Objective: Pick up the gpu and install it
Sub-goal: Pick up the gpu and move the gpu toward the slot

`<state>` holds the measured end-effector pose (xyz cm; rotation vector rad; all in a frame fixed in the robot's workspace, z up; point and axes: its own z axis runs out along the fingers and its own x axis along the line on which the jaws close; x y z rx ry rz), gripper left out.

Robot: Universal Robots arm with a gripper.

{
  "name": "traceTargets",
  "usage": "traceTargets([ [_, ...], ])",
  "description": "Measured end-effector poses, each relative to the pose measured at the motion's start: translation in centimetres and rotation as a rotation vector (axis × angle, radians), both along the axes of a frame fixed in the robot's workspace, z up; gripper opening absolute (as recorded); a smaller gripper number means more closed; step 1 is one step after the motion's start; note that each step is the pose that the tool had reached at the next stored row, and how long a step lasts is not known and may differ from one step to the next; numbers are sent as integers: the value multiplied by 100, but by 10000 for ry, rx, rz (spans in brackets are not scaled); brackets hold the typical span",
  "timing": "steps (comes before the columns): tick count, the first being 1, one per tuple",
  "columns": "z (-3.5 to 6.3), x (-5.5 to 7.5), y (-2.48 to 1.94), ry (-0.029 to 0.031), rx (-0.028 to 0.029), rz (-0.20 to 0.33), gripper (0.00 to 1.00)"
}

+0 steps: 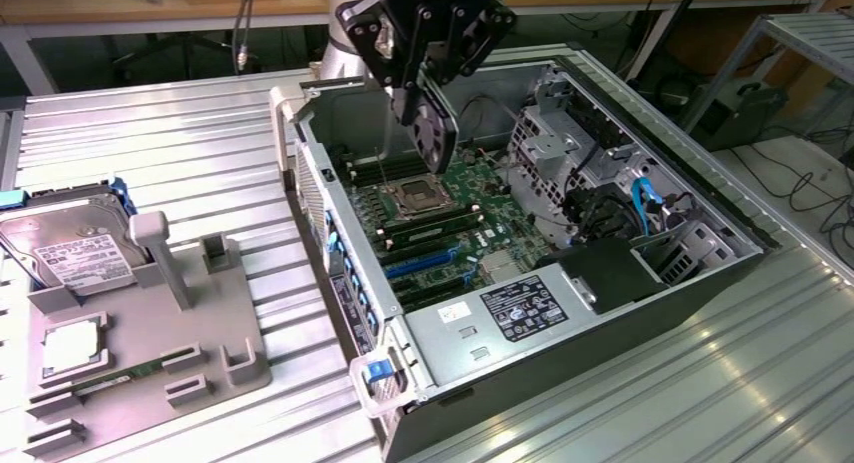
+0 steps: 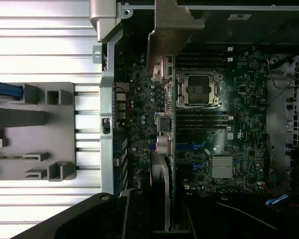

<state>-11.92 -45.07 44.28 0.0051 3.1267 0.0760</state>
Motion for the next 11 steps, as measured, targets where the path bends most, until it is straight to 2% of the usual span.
traceTargets([
  [11, -6, 158, 0, -4, -3, 0, 28],
])
